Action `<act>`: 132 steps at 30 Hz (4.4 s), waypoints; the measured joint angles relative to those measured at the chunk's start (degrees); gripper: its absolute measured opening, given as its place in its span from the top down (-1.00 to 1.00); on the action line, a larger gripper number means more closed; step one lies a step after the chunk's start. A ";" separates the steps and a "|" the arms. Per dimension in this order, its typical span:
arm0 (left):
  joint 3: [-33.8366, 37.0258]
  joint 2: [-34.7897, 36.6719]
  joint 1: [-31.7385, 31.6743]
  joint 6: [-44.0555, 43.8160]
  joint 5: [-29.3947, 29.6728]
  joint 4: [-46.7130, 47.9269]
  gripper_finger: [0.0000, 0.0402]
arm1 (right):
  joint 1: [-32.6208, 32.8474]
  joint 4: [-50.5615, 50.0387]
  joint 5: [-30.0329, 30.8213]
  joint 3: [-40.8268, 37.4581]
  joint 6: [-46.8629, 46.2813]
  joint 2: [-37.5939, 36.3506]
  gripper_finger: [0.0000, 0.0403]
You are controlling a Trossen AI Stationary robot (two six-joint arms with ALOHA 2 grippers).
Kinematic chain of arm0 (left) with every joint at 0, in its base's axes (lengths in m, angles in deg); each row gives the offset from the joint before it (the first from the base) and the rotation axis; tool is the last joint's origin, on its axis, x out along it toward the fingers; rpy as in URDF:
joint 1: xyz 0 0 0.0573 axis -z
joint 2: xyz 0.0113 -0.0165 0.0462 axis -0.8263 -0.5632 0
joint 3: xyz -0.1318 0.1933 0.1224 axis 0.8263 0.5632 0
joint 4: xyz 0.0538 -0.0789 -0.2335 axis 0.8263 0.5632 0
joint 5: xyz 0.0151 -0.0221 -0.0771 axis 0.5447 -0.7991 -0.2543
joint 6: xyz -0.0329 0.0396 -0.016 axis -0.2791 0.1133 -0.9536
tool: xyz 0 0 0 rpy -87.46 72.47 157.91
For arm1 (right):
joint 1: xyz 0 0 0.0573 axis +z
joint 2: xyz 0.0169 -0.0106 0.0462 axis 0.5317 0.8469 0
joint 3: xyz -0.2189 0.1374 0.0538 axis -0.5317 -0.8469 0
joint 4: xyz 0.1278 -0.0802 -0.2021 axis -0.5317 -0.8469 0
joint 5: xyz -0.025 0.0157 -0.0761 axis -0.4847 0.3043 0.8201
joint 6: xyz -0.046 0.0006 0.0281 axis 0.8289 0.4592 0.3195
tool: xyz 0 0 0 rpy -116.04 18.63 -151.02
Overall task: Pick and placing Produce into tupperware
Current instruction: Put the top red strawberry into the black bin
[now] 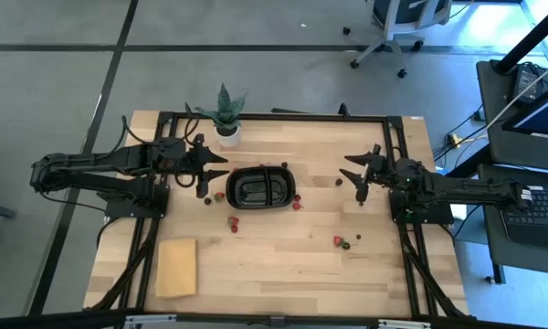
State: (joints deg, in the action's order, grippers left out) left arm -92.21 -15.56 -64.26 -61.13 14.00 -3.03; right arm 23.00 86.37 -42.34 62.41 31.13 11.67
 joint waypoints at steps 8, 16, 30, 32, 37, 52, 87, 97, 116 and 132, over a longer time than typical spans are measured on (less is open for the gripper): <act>0.00 -0.20 -0.02 1.53 -8.11 2.06 -0.01 | 0.00 0.00 0.00 0.00 0.09 0.00 -0.18; 0.04 -0.74 -0.02 1.10 -8.03 1.81 -0.26 | 0.00 -0.02 0.00 0.00 0.16 0.00 -0.18; 0.02 -6.23 4.52 5.82 -2.78 10.84 -0.24 | -0.04 -0.04 0.02 0.00 0.17 0.00 -0.18; 0.02 -8.06 5.80 4.17 -2.55 11.92 -0.23 | -0.09 -0.03 0.10 0.00 0.19 0.00 -0.18; 0.02 -11.73 7.18 -2.13 -1.33 15.94 -0.23 | -0.09 -0.02 0.18 0.00 0.32 0.00 -0.18; 0.02 -23.51 7.19 -10.88 2.33 19.65 -0.23 | -0.09 -0.01 0.21 0.00 0.12 -0.01 -0.18; 0.00 -37.22 7.17 -13.68 3.01 16.19 -0.23 | -0.07 -1.09 0.22 0.00 0.02 0.11 -0.18; -0.06 -41.11 7.17 -13.90 3.01 13.38 -0.23 | -0.07 -1.66 0.22 0.00 0.03 0.11 -0.18; -0.16 -42.76 7.19 -13.91 2.91 13.53 -0.22 | -0.07 -3.06 0.21 0.00 0.06 0.11 -0.18; -0.11 -42.86 7.26 -13.48 1.97 13.57 0.33 | -0.07 -3.06 0.22 0.00 0.15 0.11 -0.18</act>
State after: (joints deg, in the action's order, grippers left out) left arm -92.32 -58.43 -57.00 -74.61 15.97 10.55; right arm 22.93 83.31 -42.13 62.41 31.28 11.78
